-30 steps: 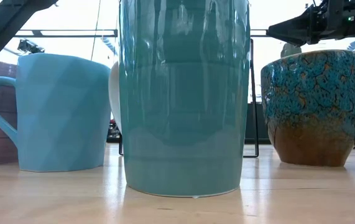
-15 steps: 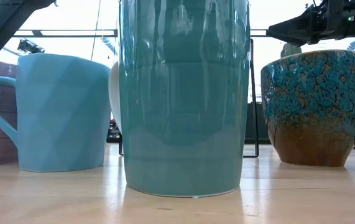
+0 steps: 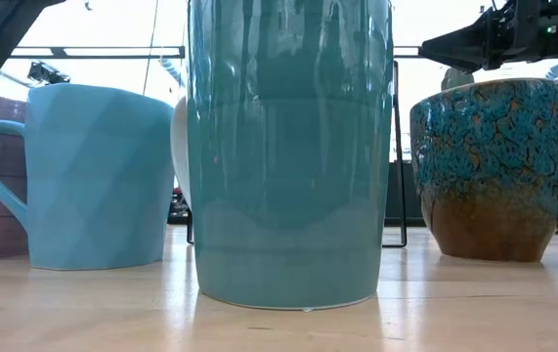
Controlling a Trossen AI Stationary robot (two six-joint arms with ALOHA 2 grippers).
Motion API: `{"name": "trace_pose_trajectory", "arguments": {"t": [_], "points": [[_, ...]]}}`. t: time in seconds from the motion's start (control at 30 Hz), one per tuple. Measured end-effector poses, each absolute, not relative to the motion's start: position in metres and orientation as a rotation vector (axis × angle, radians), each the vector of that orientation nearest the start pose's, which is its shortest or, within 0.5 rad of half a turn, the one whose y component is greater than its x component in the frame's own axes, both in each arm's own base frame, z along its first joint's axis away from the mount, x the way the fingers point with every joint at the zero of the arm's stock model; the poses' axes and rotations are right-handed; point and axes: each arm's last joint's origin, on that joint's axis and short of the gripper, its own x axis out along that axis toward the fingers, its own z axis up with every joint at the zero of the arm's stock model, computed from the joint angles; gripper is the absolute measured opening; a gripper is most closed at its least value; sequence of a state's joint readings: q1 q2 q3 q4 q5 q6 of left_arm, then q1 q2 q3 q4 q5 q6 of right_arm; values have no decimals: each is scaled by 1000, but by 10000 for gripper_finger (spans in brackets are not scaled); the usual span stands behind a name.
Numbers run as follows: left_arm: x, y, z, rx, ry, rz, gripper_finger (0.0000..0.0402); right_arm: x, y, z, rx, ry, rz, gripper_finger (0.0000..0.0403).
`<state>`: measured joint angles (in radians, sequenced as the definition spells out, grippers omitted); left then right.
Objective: Place coffee mugs
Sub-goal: Put the white-blue mug on the shelf
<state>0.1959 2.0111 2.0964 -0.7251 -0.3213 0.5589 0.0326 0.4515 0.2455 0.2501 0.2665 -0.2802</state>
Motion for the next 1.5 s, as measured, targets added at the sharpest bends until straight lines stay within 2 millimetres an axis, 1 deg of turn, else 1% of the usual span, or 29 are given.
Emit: {"name": "trace_pose_trajectory", "arguments": {"t": [0.1, 0.13, 0.2, 0.3, 0.37, 0.4, 0.47, 0.57, 0.7, 0.83, 1.03, 1.23, 1.33, 1.43, 1.5], "points": [[425, 84, 380, 555, 774, 284, 186, 130, -3, 232, -272, -11, -237, 158], [418, 79, 384, 535, 785, 261, 186, 130, -3, 232, -272, -11, -236, 158], [406, 71, 386, 456, 841, 198, 186, 130, -3, 232, -272, -11, -236, 158], [389, 63, 378, 273, 986, 112, 186, 130, -3, 232, -272, -12, -233, 158], [379, 59, 372, 149, 1091, 92, 186, 130, -3, 232, -272, -13, -232, 158], [374, 56, 369, 104, 1148, 88, 186, 130, -3, 232, -272, -13, -232, 158], [369, 48, 366, 62, 1210, 98, 186, 130, -3, 232, -272, -14, -232, 158], [365, 29, 365, 56, 1265, 84, 185, 130, -3, 232, -272, -14, -231, 158], [361, 7, 369, 66, 1261, 62, 185, 130, -3, 232, -272, -14, -231, 158], [353, -12, 375, 103, 1260, 107, 185, 131, -3, 231, -273, -6, -230, 158], [337, -32, 389, 116, 1216, 174, 185, 132, -3, 230, -275, 1, -227, 158], [322, -55, 394, 174, 1212, 261, 185, 133, -3, 230, -275, 2, -226, 158], [312, -68, 389, 212, 1187, 283, 185, 133, -3, 230, -275, 1, -226, 158], [300, -75, 368, 231, 1200, 304, 185, 133, -3, 230, -275, -2, -227, 158], [286, -74, 356, 210, 1211, 314, 184, 133, -3, 231, -276, -6, -226, 158]]}}
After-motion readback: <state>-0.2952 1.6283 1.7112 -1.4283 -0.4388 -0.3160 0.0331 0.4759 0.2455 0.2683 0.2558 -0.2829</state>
